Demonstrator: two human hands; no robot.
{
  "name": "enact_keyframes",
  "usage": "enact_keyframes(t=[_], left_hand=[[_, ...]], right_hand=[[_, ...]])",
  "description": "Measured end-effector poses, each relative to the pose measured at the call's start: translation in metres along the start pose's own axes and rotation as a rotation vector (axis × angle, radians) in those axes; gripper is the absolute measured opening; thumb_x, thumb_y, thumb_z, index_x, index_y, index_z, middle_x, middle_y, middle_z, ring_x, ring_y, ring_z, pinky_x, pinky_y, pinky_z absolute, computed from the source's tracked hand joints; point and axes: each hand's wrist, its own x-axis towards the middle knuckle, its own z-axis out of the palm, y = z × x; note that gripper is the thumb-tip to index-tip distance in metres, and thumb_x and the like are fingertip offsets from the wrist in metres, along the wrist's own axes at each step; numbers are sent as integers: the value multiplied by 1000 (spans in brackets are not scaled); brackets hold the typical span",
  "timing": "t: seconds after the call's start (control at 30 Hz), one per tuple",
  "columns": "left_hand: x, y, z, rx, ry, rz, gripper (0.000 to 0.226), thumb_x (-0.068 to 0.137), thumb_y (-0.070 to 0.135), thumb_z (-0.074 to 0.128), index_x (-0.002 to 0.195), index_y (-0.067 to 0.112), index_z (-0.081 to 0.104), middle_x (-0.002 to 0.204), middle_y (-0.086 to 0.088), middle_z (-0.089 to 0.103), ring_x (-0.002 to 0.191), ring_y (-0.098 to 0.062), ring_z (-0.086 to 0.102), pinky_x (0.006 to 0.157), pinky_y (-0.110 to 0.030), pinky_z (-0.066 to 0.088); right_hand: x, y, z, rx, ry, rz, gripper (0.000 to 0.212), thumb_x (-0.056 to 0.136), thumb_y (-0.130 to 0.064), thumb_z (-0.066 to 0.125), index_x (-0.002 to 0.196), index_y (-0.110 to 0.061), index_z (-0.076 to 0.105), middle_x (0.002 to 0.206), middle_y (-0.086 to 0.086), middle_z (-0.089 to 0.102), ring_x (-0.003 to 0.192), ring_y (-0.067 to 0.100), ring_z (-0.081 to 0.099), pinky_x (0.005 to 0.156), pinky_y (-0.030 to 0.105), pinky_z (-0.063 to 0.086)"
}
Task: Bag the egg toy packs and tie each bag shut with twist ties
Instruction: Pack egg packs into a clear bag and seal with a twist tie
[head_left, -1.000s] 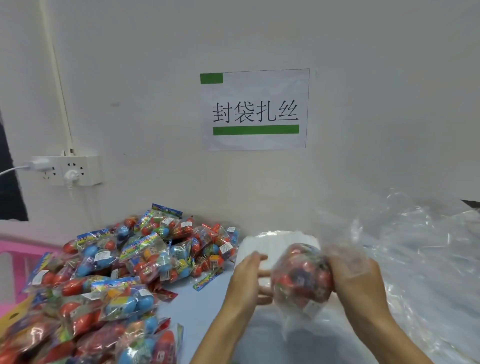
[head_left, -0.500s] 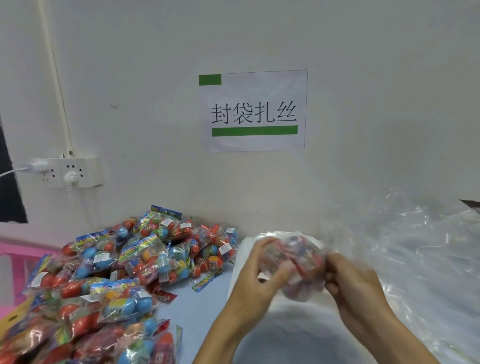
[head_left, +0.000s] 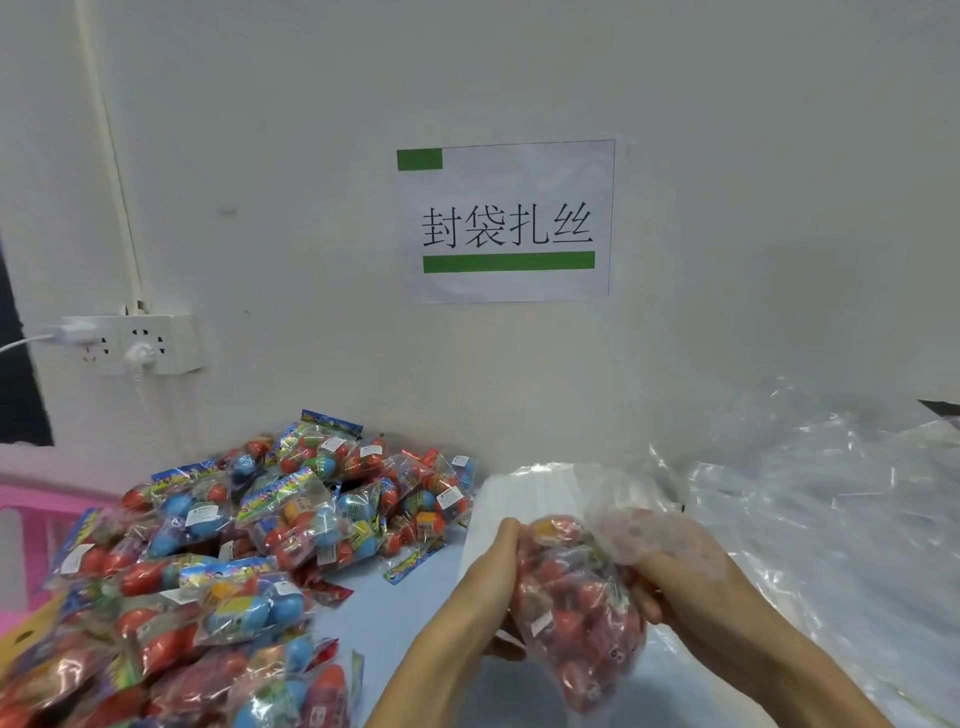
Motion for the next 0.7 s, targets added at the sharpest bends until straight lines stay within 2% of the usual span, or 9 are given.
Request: enact_keyframes(t=[0.07,0.13,0.23,0.3,0.37,0.5,0.57,0.63,0.7], left_hand=[[3,-5,-1,294,173,156,36,102,38,32,103,17,62,106,-9,68,90,-19,63,75,-30,53],[1,-6,-3,491,305,375,22,101,21,42,118,23,55,122,3,59,108,-11,55,94,-28,47],[-10,-2,-2,495,236,667,45,88,9,52,127,30,57,131,17,52,118,3,47,102,-14,38],[-20,4,5,394,-28,657,45,80,22,56,123,31,64,125,14,63,112,2,57,99,-21,47],[-24,4,11,329,-190,673,41,82,25,55,121,26,68,118,10,70,113,-5,62,101,-26,48],[-23,11,12,205,-67,731,24,91,4,57,103,16,75,105,5,74,102,-7,67,91,-22,51],[-22,10,14,178,57,725,30,93,-5,51,91,14,75,92,3,74,90,-10,69,82,-23,53],[-21,10,16,91,127,675,28,96,-2,49,90,13,72,89,-1,74,86,-14,70,78,-25,56],[-22,11,17,-2,154,641,26,99,3,48,90,12,70,85,-3,73,83,-18,71,74,-27,57]], right_hand=[[2,5,3,-98,41,17,26,84,-30,74,59,-24,72,49,-10,53,42,4,45,44,13,35],[5,13,5,-241,91,51,39,94,-17,68,57,-30,72,50,-13,58,44,0,51,46,12,36],[5,15,10,-301,117,97,22,87,-37,73,66,-32,75,62,-10,69,56,2,61,51,12,40],[5,13,12,-312,107,84,15,78,-42,66,78,-35,79,70,-8,74,60,3,63,54,13,43],[6,13,12,-314,78,63,18,85,-35,63,90,-38,80,83,-10,78,74,5,71,63,16,50],[7,14,15,-307,24,48,15,92,-39,69,96,-30,81,98,-9,78,95,3,72,86,26,57],[8,18,20,-351,69,82,21,93,-36,67,85,-20,78,82,-3,76,76,7,67,73,34,55],[8,18,24,-385,88,89,26,94,-33,65,75,-17,73,65,-5,68,63,8,57,63,28,47],[8,17,27,-403,74,74,24,93,-33,66,73,-23,74,67,-7,70,64,7,61,65,23,46]])
